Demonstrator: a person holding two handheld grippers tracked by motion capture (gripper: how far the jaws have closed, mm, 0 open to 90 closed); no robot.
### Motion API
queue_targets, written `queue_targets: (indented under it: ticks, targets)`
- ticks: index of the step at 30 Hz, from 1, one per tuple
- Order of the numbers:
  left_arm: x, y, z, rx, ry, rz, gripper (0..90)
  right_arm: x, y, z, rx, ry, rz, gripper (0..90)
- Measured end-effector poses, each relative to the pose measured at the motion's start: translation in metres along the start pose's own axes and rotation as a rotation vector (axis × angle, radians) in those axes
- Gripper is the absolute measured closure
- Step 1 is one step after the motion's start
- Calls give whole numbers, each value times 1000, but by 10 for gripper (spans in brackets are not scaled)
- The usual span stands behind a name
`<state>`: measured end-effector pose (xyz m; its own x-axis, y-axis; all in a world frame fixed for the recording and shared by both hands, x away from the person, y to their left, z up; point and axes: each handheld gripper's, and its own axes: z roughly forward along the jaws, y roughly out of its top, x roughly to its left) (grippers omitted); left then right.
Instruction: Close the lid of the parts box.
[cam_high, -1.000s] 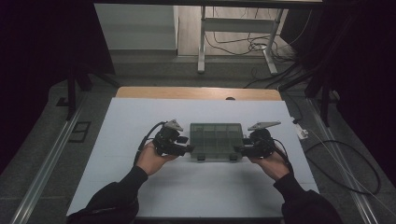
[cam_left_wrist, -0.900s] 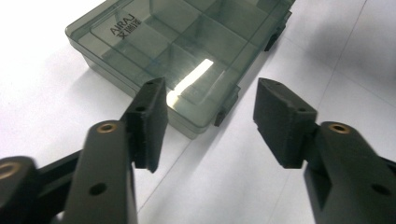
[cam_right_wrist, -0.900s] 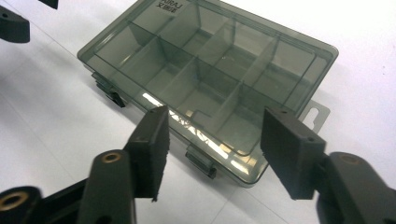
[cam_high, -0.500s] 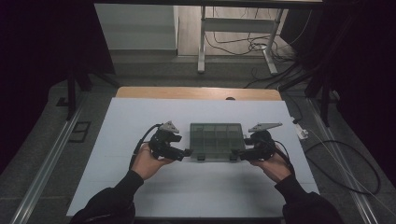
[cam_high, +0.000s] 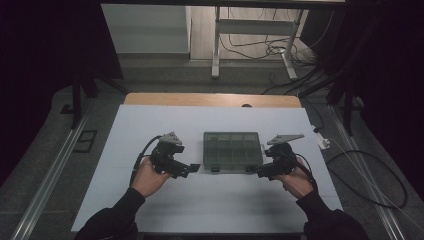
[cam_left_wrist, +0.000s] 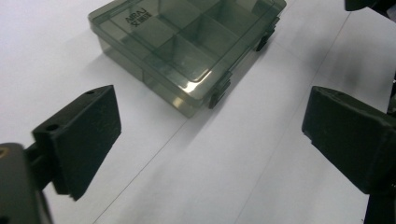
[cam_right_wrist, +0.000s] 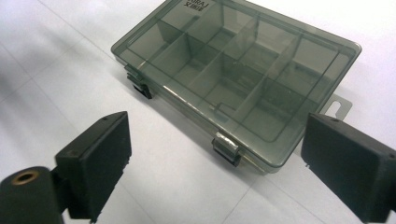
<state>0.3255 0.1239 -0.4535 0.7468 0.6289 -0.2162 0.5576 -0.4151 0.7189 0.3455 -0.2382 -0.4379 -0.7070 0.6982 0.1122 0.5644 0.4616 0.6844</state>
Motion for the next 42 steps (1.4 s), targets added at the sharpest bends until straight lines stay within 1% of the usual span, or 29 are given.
queue_targets:
  ticks: [6, 9, 17, 24, 32, 42]
  targets:
    - [0, -8, -8, -8, 30, 2, 25, 1, -4, -5, -7, 24, 3, 41]
    - [-1, -12, -12, -11, 50, 10, 20, 2, -6, -9, -14, 34, 9, 32]
    - [-4, -19, -21, -22, 76, 22, 15, 3, -14, -18, -22, 40, 16, 25]
    - [-6, -25, -29, -29, 86, 22, 15, 4, -19, -24, -29, 41, 12, 25]
    - [-8, -33, -38, -34, 102, 26, 16, 5, -25, -31, -30, 32, 9, 24]
    - [-9, -45, -53, -52, 114, 3, 16, 4, -35, -43, -49, 24, 29, 26]
